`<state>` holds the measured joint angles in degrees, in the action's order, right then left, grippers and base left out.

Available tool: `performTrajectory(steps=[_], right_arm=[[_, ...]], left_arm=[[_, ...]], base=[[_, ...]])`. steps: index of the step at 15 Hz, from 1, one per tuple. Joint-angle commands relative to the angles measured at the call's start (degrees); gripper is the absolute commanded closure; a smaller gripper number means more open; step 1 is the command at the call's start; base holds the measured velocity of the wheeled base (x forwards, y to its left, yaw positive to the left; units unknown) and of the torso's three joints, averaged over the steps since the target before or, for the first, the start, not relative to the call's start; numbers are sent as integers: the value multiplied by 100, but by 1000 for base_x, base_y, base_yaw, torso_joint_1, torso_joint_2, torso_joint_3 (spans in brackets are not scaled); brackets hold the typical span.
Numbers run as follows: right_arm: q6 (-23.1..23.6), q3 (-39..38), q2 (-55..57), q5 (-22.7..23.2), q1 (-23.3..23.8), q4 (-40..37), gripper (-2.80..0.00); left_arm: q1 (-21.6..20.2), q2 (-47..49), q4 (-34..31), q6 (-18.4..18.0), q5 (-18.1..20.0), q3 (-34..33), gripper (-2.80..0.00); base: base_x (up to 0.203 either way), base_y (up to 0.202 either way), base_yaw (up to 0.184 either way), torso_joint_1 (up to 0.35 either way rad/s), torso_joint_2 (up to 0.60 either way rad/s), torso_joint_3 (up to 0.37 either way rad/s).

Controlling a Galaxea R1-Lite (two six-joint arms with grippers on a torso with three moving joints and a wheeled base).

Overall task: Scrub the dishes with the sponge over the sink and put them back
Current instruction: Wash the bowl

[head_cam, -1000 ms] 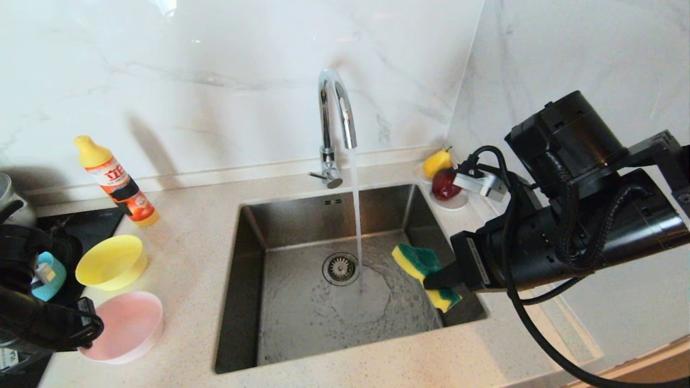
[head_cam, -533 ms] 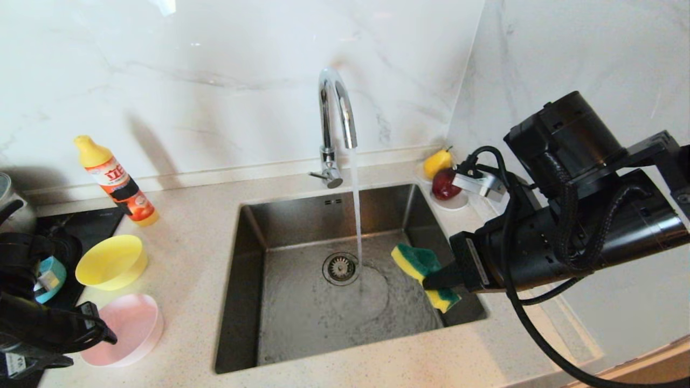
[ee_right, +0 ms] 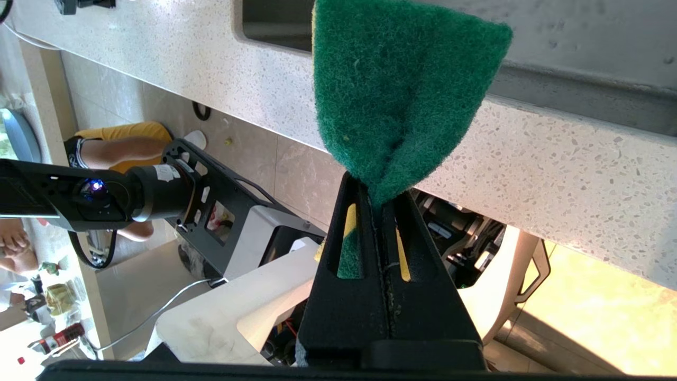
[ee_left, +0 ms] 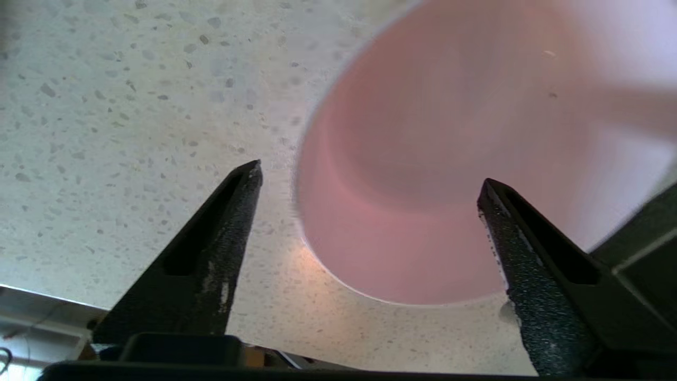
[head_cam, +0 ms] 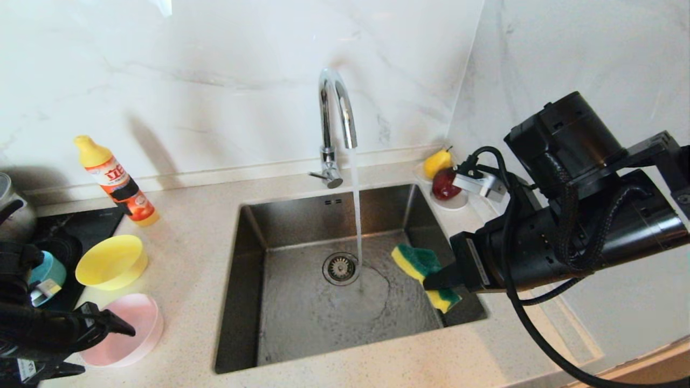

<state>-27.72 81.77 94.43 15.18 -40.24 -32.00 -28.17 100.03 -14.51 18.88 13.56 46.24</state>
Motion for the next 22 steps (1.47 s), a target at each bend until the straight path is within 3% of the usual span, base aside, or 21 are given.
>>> performTrajectory(steps=[1,8,9,16,22], right_arm=[[-14,-4,5,12,-1,-17,0],[-14,-4,22,20,-1,-17,0],[-9,-4,14,20,-1,-17,0],[-23,5,41,29,-1,-25,0],[-23,35,23,12,-1,-22,0]], left_arm=[[-64,140,-8,10,1,-10,-280],[-95,248,35,6,-11,22,-280],[-96,282,74,-5,-19,-2,0],[-93,268,180,20,-36,13,0],[-84,-1090,-358,133,219,138,0]], base=[[0,0,0,0,0,0],[0,0,0,0,0,0],[0,0,0,0,0,0],[0,0,0,0,0,0],[0,0,0,0,0,0]])
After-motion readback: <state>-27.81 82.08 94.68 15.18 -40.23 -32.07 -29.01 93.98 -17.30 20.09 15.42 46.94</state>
